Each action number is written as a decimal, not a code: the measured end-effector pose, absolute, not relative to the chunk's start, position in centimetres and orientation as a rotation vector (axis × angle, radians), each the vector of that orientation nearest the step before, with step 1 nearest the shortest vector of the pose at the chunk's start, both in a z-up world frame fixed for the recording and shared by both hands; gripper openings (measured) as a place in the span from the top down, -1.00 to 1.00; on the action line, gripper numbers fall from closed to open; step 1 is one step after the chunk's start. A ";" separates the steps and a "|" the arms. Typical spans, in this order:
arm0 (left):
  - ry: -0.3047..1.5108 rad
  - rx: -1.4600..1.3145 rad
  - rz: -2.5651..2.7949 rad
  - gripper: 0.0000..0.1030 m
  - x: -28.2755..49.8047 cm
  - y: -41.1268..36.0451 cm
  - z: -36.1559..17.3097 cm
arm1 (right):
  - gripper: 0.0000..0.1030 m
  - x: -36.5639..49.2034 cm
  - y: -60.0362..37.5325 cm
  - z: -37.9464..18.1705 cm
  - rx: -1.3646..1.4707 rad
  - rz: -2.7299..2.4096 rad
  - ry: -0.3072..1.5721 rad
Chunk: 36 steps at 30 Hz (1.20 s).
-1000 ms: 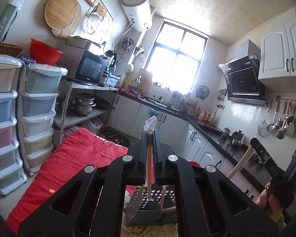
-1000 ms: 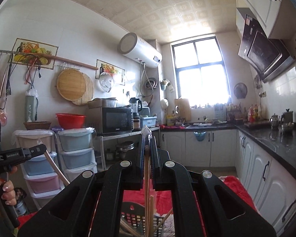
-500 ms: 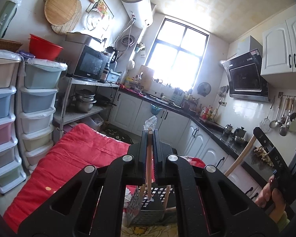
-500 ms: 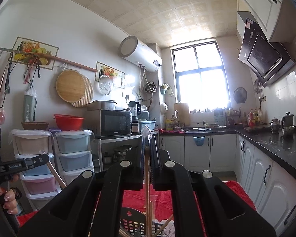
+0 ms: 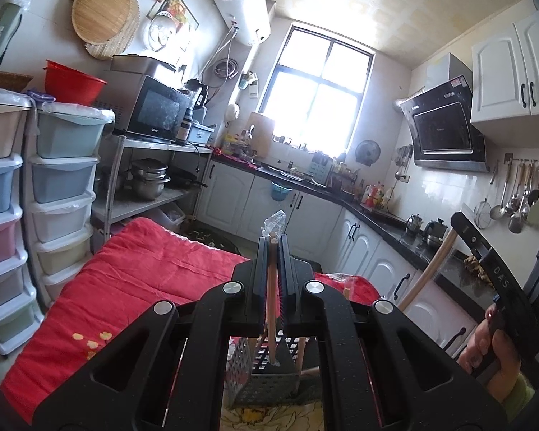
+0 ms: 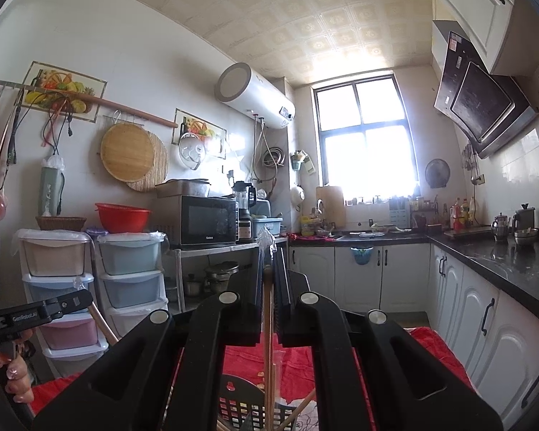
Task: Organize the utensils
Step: 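Lower both held chopsticks down into the green basket, then open the left tool in the basket while the right tool opens too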
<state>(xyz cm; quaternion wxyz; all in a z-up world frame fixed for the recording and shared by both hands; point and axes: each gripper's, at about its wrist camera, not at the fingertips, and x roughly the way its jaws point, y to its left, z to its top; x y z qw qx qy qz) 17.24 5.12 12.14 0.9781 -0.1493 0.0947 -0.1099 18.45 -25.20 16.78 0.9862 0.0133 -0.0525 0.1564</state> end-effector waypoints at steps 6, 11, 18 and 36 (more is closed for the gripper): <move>0.210 -0.287 -0.237 0.95 17.5 4.7 10.8 | 0.89 19.5 -25.1 15.5 0.028 0.309 -0.086; 0.233 -0.280 -0.241 0.95 17.7 4.5 9.6 | 0.89 20.3 -24.8 14.0 0.020 0.296 -0.069; 0.253 -0.272 -0.239 0.95 17.7 4.2 8.7 | 0.89 21.0 -25.0 12.1 0.031 0.281 -0.023; 0.294 -0.255 -0.231 0.54 17.7 3.9 7.9 | 0.19 20.1 -26.6 9.7 0.118 0.289 0.080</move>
